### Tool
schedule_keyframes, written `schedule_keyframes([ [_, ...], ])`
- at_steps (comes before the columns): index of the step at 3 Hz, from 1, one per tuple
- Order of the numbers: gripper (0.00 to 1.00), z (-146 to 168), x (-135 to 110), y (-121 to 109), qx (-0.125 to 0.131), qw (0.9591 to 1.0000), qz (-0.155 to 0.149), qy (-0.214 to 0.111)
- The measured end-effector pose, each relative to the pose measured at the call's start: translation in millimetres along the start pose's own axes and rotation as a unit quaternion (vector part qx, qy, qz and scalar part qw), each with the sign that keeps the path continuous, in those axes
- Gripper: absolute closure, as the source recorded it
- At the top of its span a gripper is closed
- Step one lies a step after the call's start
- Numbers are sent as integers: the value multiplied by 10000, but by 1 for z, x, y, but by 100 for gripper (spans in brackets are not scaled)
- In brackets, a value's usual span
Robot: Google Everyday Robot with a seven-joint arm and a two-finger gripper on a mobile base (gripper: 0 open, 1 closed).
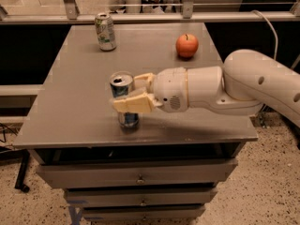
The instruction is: Move redbull can near 7up can
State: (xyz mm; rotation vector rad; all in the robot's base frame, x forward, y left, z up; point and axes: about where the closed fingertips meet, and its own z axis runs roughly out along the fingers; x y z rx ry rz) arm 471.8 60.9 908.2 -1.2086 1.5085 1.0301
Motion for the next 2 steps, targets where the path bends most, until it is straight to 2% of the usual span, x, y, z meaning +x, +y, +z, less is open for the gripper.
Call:
schedule_keyframes([
  [1,100,-28,-34,-41,420,9979,-501,-35],
  [2,100,-28,-34,-41,419,9979,-502,-35],
])
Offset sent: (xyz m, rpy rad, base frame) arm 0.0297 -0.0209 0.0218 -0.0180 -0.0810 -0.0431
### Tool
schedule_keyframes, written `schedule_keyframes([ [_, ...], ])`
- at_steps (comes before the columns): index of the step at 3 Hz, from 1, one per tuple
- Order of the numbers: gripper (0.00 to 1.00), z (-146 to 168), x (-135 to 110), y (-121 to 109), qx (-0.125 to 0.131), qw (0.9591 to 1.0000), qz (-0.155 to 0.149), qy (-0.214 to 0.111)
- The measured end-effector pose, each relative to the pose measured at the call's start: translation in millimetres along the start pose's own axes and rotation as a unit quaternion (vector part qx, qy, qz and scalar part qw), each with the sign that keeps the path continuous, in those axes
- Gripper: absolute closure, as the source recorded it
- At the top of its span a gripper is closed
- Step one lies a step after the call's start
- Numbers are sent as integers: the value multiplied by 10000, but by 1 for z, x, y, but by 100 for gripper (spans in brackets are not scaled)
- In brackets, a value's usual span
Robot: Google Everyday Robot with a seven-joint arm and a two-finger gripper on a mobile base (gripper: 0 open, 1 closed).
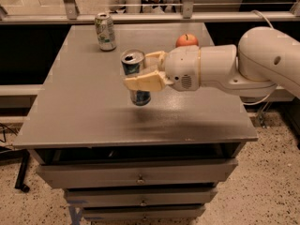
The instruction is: Move redbull can near 7up can
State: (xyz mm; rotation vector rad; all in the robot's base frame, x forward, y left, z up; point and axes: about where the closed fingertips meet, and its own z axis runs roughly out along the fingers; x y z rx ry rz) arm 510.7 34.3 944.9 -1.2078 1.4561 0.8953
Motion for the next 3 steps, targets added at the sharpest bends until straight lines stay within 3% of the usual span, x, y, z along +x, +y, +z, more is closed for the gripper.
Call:
schedule_keyframes([
  [1,100,1,-7,-19,164,9994,-227,-180],
  [3,100,10,-38,-97,461,9953,-716,-461],
])
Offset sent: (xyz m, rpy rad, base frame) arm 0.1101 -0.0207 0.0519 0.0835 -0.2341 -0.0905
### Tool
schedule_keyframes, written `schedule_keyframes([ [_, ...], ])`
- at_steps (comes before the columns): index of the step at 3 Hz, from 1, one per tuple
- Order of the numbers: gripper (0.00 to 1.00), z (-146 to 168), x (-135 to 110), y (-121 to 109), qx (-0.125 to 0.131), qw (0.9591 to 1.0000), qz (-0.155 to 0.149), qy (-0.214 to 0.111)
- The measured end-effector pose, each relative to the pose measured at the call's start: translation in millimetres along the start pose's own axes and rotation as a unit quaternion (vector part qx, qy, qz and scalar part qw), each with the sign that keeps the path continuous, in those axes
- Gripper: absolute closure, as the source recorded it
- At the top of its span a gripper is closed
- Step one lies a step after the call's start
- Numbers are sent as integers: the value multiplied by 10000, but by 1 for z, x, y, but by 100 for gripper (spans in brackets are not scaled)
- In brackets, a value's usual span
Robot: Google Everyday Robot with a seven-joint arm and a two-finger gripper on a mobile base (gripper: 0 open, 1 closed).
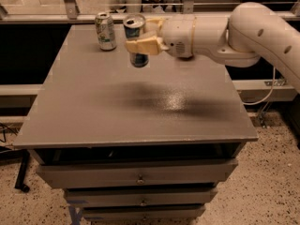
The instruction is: Move redbull can near 7up can
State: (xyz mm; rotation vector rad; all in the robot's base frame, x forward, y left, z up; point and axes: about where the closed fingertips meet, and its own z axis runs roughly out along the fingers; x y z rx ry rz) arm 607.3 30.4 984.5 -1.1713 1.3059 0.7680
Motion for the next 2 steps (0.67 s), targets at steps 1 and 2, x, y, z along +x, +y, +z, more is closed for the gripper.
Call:
schedule_keyframes([
  [1,100,23,-3,-32,0,10000,-51,-48],
  [2,100,52,4,-62,8,9999,40,-151],
])
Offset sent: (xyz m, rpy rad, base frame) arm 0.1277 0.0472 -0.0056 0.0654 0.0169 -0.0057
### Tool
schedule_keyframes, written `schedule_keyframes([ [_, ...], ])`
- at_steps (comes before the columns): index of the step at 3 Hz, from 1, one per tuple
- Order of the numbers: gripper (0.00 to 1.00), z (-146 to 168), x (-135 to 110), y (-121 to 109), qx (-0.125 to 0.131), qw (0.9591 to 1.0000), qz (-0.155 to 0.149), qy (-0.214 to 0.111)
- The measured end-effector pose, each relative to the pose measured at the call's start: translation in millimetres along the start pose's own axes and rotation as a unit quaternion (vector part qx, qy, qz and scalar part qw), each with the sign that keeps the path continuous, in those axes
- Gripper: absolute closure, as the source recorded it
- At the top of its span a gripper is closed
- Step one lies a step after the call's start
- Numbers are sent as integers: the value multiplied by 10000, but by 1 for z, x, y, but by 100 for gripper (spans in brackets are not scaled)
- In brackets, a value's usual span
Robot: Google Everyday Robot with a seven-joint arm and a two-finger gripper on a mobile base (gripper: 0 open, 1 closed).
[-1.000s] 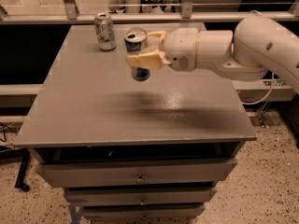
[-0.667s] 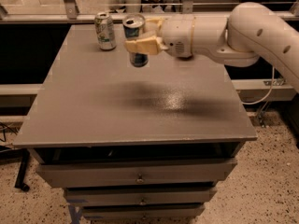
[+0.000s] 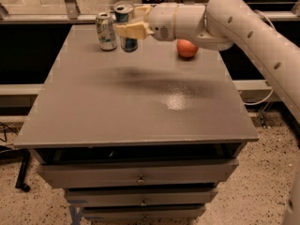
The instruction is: Move redbull can near 7up can
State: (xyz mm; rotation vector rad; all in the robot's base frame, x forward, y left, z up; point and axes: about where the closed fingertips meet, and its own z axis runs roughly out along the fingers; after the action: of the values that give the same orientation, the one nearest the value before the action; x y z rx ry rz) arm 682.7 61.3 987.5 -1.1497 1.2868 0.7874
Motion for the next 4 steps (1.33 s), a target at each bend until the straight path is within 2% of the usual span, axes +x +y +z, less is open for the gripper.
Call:
schedule_keyframes([
  [1,100,25,20,-29,80,9999,131,-21],
  [2,100,41,43,-58,278,9993,244,51],
  [4,100,45,72,-94,619,9970,421,220],
])
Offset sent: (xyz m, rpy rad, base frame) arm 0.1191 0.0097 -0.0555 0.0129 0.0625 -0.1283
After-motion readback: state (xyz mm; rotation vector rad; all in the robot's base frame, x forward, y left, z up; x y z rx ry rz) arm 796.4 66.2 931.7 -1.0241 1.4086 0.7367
